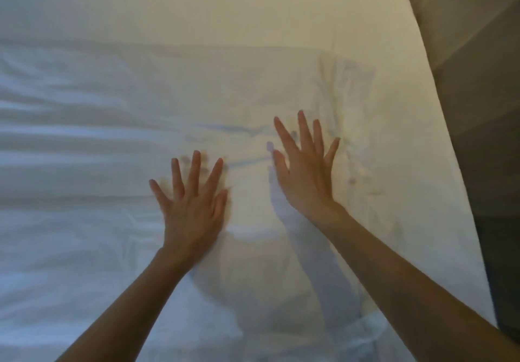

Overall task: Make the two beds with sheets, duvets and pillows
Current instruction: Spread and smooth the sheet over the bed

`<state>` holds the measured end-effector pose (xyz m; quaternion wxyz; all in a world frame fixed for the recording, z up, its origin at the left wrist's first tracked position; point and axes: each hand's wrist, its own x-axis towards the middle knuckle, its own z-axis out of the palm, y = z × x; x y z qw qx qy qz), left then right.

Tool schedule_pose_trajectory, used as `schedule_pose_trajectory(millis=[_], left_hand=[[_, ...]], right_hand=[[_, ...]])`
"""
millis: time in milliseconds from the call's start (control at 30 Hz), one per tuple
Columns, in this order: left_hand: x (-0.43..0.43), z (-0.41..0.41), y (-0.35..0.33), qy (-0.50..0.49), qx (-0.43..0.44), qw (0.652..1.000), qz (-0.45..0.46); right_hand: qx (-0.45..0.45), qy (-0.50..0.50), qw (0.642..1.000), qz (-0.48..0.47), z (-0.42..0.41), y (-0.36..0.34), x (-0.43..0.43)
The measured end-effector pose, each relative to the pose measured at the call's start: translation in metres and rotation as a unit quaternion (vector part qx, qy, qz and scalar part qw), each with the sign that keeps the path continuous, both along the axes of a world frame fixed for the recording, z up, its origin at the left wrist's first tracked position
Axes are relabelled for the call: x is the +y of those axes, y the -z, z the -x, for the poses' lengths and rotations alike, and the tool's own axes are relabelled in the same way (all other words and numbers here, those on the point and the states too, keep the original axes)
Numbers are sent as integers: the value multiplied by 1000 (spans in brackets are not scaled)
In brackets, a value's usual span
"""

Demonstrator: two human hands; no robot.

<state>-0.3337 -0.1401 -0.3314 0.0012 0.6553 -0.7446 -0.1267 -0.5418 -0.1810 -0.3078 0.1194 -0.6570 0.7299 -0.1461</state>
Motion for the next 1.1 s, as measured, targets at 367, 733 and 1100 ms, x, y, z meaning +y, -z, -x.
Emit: schedule_pose_trajectory(millis=[367,733,1100], left_hand=[[49,47,32,72,24,997,-27],[123,3,15,23,6,999,-34],[152,0,-19,69,-22,980,-184]], right_hand=[[97,43,954,-280,107,46,81],[19,-34,983,-181,7,18,177],[-117,160,947,-253,78,21,298]])
